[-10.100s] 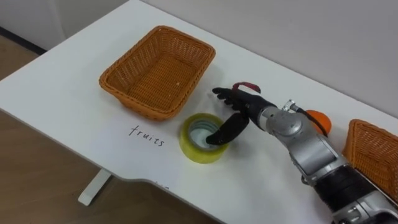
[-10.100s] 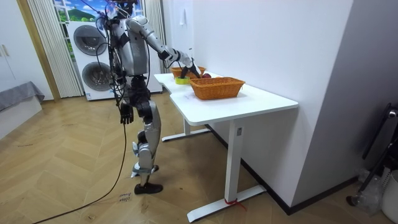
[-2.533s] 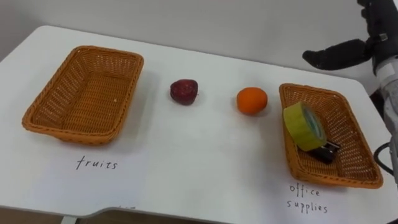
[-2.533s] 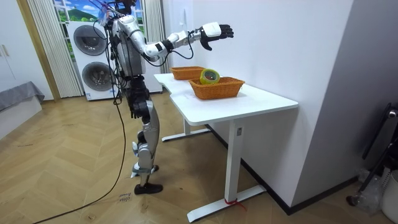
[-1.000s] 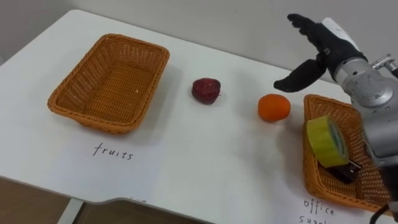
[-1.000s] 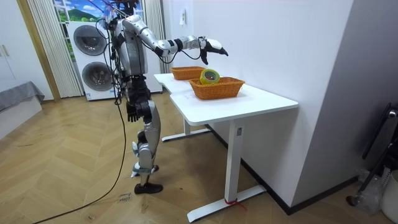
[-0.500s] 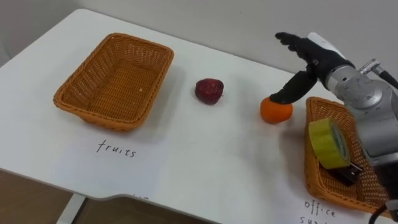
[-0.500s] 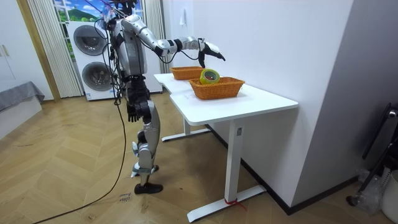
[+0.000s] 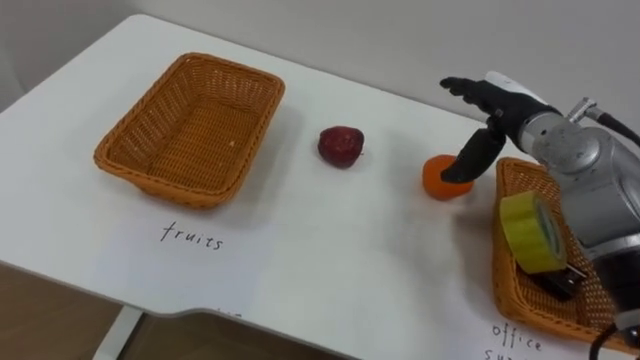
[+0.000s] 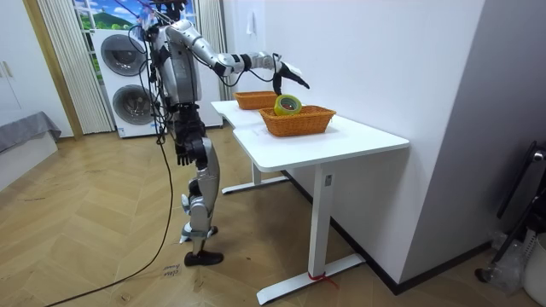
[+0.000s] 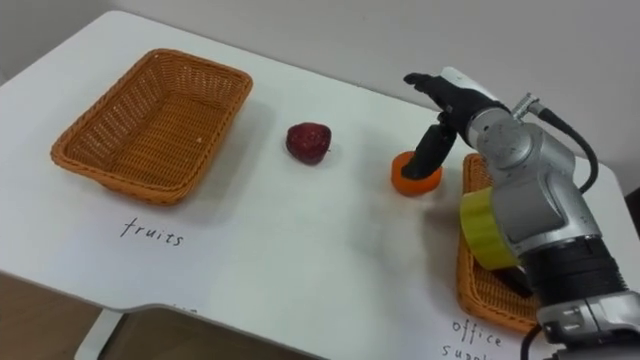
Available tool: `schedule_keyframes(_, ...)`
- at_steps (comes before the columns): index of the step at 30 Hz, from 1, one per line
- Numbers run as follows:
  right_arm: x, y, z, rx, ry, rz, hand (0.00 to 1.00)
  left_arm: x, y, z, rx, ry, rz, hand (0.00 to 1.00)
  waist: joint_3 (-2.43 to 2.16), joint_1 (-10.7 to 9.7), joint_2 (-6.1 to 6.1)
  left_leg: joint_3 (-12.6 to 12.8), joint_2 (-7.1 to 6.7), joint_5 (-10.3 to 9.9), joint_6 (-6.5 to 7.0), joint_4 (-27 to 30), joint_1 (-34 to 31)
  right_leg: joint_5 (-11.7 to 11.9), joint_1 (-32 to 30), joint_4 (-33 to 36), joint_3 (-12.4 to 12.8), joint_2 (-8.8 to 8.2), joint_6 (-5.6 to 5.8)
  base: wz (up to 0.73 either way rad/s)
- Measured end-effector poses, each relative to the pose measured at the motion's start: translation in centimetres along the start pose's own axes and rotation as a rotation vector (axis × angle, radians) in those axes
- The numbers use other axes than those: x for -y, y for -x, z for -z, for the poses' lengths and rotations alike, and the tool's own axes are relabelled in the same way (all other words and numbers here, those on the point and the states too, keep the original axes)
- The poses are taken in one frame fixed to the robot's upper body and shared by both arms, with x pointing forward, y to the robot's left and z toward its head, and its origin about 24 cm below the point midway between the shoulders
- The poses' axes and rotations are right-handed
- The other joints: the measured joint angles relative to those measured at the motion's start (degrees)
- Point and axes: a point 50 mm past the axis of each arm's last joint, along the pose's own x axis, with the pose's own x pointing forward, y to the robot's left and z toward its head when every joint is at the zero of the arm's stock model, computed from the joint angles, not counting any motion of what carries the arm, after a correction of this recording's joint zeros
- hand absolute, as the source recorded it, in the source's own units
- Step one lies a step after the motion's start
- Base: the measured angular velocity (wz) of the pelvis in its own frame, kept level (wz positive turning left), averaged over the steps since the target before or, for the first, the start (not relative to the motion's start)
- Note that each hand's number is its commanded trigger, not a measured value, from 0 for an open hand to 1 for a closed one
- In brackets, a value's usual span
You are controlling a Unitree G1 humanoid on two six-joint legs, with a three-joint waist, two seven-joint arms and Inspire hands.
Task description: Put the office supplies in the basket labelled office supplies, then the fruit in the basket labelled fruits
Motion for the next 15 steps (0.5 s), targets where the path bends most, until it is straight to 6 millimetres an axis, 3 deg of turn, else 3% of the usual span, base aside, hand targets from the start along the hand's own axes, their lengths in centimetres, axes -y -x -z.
schedule_keyframes(6, -0.06, -0.04, 0.29, -0.030, 0.043, -0.009, 0.00, -0.04, 0.00, -0.38, 0.008, 0.002, -0.013, 0.00, 0.14, 0.68, -0.02, -0.28, -0.04, 0.00, 0.00, -0.08, -0.23, 0.00, -0.19, -0.04, 0.04, 0.01, 0.00, 0.01)
schedule_keyframes(15, -0.15, -0.01, 0.58, -0.145, 0.264, 0.013, 0.00, 0.01, 0.00, -0.92, 0.022, 0.005, -0.007, 0.00, 0.16, 1.70, -0.03, -0.53, -0.62, 0.02, 0.04, 0.34, -0.16, 0.00, -0.14, -0.13, -0.27, -0.22, 0.00, 0.00)
